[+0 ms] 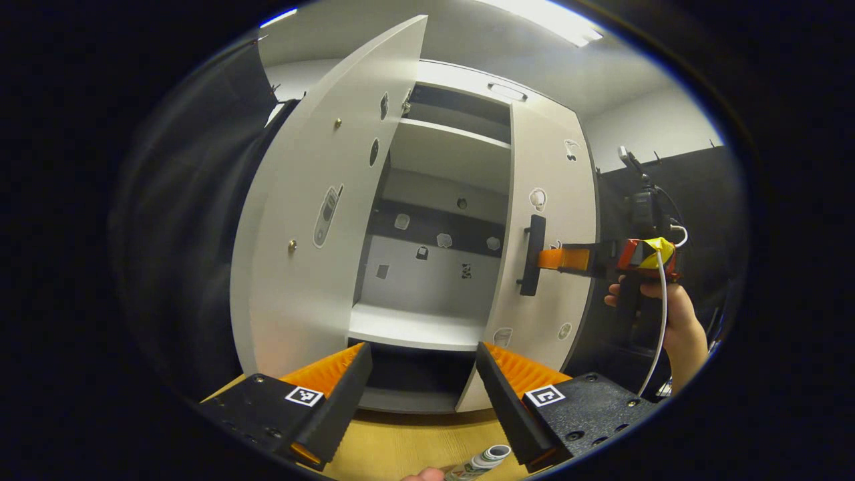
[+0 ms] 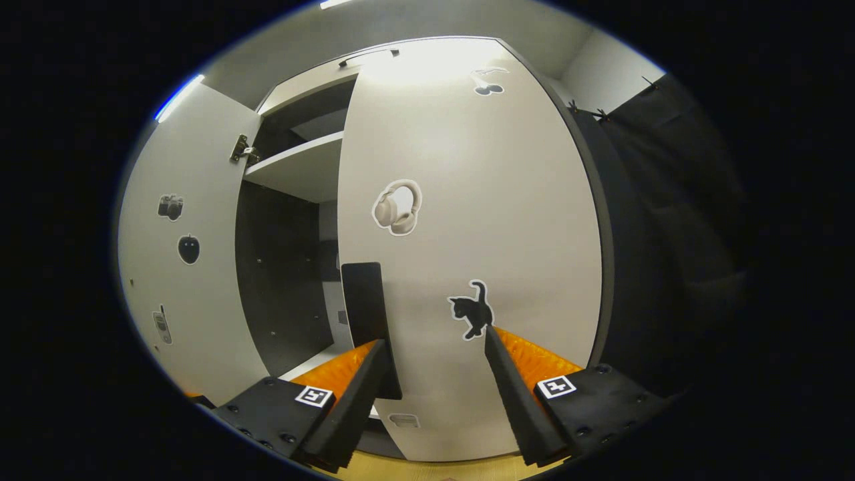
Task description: Grasp the bottle in the cabinet with the left hand and place it on the coaster, then close the right door with the right hand and the left door with the left hand.
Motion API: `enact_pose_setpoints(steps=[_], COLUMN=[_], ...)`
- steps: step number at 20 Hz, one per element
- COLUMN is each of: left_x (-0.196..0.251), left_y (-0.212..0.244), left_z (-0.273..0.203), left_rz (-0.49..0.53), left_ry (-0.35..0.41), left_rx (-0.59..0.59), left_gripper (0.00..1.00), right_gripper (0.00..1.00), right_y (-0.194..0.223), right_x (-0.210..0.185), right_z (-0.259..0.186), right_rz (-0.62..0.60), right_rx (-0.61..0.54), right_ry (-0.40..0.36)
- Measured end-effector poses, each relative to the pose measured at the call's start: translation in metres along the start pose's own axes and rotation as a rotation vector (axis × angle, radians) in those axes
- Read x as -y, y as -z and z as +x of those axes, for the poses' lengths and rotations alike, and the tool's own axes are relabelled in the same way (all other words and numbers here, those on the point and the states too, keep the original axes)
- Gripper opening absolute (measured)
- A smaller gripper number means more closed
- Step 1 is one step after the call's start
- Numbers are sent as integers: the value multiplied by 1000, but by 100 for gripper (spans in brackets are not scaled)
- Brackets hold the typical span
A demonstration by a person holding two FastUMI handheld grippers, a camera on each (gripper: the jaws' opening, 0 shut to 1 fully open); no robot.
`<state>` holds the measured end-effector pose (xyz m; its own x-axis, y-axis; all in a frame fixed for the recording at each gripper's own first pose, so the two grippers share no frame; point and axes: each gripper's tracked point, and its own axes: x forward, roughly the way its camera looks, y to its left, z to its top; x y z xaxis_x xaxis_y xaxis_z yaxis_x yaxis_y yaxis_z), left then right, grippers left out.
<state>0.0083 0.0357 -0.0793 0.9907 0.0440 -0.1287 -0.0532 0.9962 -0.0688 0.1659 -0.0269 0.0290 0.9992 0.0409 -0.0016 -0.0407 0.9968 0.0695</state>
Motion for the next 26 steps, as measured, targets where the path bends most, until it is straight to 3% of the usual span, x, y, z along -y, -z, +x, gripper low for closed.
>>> enact_pose_setpoints(steps=[1, 2, 3, 4, 5, 6, 12, 16, 22, 26], left_x=[1, 2, 4, 6, 8, 10, 27, 22, -38, -111], left_y=[-4, -7, -9, -12, -13, -15, -25, -64, -143, -164], left_z=[-1, -4, -5, -7, -9, -10, -19, -34, -73, -98], left_rz=[8, 14, 17, 18, 17, 15, -33, -28, -8, 123], left_ry=[0, 1, 2, 2, 1, 4, 20, -8, -143, -365], left_rx=[10, 18, 25, 31, 35, 37, 46, 107, 179, 210], left_gripper=[92, 95, 95, 92, 95, 92, 95, 94, 91, 94], right_gripper=[96, 88, 96, 87, 96, 96, 96, 96, 96, 96], right_y=[-5, -10, -14, -17, -18, -18, -10, 4, 24, 33], right_x=[3, 7, 9, 10, 13, 16, 22, 26, 24, 23], right_z=[-5, -12, -20, -29, -38, -48, -103, -128, -144, -142], right_rz=[-1, -7, -16, -32, -51, -74, -144, -142, -77, -29], right_rx=[13, 31, 46, 56, 60, 63, 40, 29, -2, -22], right_ry=[7, 16, 23, 28, 39, 50, 61, 62, 16, -2])
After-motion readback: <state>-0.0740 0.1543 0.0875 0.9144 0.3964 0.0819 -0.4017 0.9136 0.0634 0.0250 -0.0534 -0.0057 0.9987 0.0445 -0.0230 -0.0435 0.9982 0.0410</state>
